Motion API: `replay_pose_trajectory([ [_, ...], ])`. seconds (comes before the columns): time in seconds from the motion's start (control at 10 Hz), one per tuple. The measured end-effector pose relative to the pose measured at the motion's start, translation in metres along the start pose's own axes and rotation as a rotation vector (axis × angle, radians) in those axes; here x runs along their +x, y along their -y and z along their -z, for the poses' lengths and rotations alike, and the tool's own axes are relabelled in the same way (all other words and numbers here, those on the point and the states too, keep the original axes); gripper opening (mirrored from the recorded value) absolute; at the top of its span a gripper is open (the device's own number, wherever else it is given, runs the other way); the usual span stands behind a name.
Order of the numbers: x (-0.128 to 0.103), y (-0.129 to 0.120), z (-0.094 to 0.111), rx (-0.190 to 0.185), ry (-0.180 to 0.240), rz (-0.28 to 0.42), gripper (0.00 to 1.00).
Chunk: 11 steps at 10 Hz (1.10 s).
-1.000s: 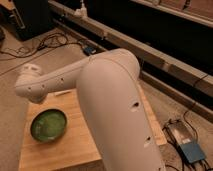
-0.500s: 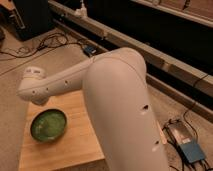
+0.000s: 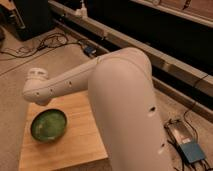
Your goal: Knock the bottle over
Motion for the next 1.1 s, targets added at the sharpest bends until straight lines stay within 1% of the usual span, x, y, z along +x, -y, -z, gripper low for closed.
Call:
replay_pose_trajectory([
  [0.1,0.015,0.006,0.006,0.006,0.003,-0.029,0.66],
  [0.2,0.038,0.013,0.014,0.015,0.006,-0.062,0.76],
  [0.3,0.063,0.02,0.023,0.025,0.006,-0.094,0.8],
  [0.5,0.099,0.033,0.038,0.047,0.006,-0.149,0.8],
  [0.7,0.125,0.044,0.05,0.07,-0.005,-0.194,0.8],
  [0.8,0.14,0.055,0.056,0.088,-0.014,-0.22,0.8],
  [0.9,0.153,0.069,0.066,0.11,-0.022,-0.249,0.8],
  [1.0,0.16,0.076,0.076,0.124,-0.028,-0.262,0.8],
  [1.1,0.169,0.088,0.091,0.144,-0.035,-0.282,0.8],
])
